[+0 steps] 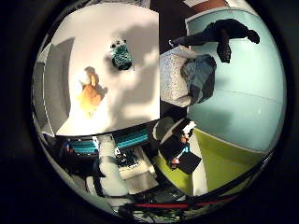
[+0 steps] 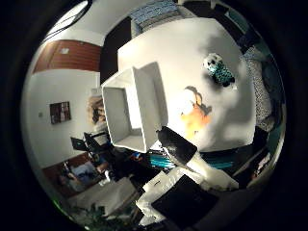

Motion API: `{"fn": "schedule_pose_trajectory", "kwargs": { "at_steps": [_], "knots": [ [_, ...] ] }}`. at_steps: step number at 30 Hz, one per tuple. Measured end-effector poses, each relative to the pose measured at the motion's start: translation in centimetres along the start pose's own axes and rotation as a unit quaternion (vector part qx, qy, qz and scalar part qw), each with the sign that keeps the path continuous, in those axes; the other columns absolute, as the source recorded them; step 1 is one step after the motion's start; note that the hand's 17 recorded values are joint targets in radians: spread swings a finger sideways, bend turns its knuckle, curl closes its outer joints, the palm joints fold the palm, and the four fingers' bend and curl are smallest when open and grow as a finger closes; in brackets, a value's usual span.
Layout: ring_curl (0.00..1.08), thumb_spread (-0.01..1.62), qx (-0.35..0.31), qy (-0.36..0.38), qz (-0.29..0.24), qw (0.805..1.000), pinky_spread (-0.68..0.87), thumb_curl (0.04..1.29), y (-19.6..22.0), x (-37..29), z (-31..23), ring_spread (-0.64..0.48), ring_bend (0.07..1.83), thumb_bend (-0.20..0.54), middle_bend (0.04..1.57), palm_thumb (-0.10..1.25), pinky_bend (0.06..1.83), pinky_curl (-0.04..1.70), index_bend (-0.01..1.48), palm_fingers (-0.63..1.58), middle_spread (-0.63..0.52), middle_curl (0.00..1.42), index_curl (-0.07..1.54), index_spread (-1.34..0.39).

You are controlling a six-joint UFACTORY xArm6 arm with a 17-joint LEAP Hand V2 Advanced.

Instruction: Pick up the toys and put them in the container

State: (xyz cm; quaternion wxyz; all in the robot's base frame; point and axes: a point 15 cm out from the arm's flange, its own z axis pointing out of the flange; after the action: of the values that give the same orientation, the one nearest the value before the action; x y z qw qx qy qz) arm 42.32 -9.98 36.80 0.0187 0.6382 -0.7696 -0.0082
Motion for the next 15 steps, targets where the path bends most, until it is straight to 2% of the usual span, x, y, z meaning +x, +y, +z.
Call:
{"fn": "schedule_pose_trajectory", "kwargs": {
  "at_steps": [7,15],
  "knots": [
    [0.23,1.1,-0.005,-0.006,0.053,0.999,0.44,0.32,-4.0,3.0,5.0,0.18,0.42,-0.025,0.23,0.52,0.53,0.25,0.15,0.2,0.05,0.34,0.26,-0.19],
    [0.23,1.1,-0.044,-0.014,0.098,0.994,0.44,0.32,-5.7,6.4,11.6,0.18,0.43,-0.023,0.22,0.51,0.54,0.25,0.16,0.2,0.05,0.34,0.27,-0.16]
  ]
}}
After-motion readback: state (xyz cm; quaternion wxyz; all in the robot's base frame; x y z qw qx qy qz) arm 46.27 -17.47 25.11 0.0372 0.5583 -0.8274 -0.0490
